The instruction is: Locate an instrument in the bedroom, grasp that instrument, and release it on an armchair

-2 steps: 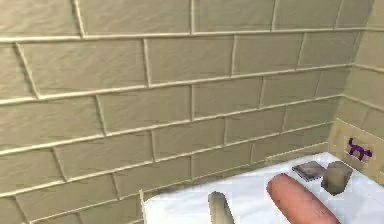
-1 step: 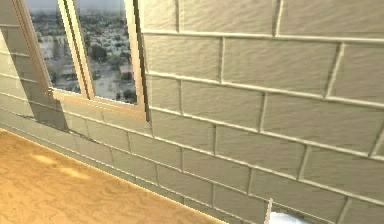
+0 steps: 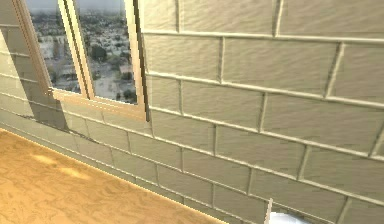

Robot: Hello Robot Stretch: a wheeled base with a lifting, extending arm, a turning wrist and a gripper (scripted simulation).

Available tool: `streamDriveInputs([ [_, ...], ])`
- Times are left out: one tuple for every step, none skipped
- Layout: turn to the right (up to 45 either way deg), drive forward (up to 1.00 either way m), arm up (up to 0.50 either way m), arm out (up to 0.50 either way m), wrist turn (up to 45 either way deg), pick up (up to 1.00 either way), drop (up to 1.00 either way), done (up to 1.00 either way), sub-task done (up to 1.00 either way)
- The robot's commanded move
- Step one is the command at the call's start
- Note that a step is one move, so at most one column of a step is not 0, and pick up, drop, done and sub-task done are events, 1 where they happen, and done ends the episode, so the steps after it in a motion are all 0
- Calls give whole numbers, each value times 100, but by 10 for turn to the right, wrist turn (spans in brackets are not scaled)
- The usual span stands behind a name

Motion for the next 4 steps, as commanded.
streamDriveInputs([
  [0, 0, 0, 40, 0, 0, 0, 0, 0],
  [0, 0, 0, 0, 450, 0, 0, 0, 0],
  [0, 0, 0, 0, 450, 0, 0, 0, 0],
  [0, 0, 0, 0, 450, 0, 0, 0, 0],
])
